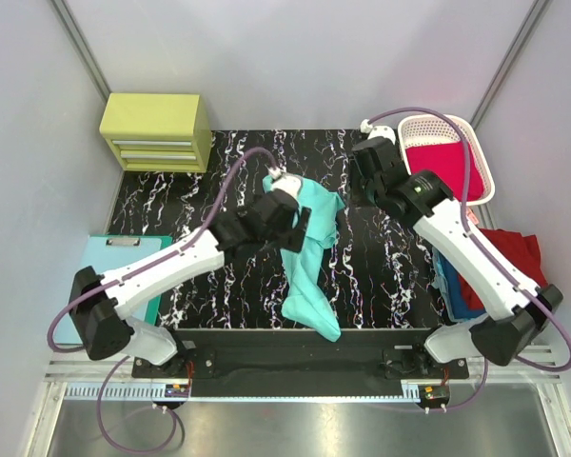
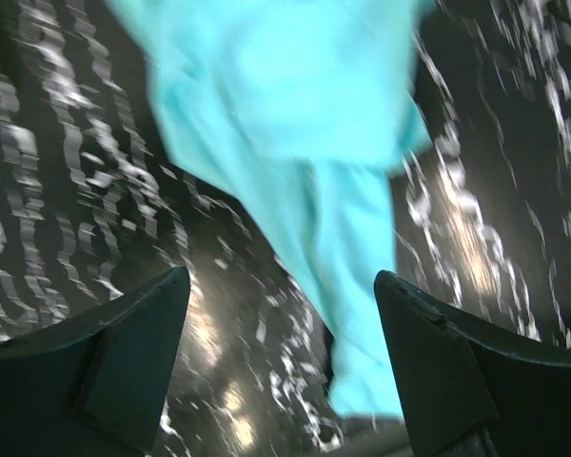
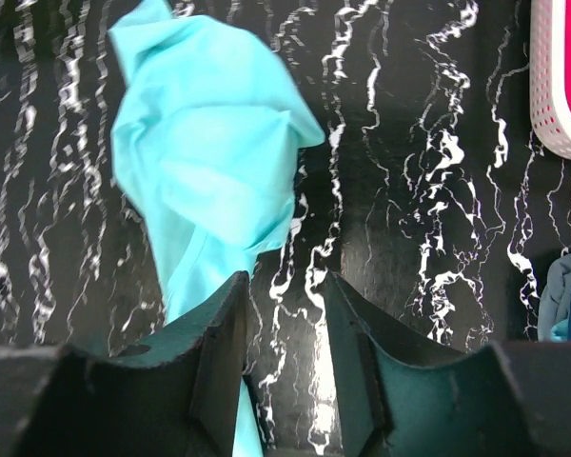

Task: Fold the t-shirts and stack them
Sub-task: Move the tshirt to the center of the board

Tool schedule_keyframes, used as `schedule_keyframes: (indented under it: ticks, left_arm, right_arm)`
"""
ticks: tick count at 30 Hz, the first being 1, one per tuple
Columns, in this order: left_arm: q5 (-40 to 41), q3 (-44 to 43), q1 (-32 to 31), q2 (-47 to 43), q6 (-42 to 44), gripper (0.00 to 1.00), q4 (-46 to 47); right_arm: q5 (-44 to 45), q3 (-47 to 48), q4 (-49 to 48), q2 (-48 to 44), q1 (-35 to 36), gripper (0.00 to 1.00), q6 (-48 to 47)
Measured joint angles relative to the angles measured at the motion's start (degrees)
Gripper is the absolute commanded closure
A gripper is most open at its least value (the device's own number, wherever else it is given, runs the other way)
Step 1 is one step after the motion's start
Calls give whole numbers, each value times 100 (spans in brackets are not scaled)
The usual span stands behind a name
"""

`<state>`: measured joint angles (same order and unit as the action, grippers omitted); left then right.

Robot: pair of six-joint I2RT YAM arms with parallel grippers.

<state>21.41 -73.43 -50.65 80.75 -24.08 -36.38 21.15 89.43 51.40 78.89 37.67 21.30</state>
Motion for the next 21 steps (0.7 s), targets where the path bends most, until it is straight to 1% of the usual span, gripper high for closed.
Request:
schedule_keyframes:
  ticks: [3, 7, 13, 17, 21]
  left_arm:
    - [-192, 160, -400, 138, -87, 23, 7]
    - [-374, 197, -518, 269, -208, 28, 17]
    - [-629, 396, -800, 341, -319, 31, 214]
    - [-957, 546, -1137, 721, -258, 44, 310]
    - [-1185, 599, -1419, 1091, -177, 45, 317]
  right_arm:
    - [-105, 0, -87, 280, -197, 56, 57]
    - [-251, -39, -192, 549, -179, 56, 101]
    - [-269, -107, -289, 573, -177, 57, 109]
    - [-271, -267, -358, 573, -177, 57, 125]
    - [-271, -437, -356, 573, -177, 57, 133]
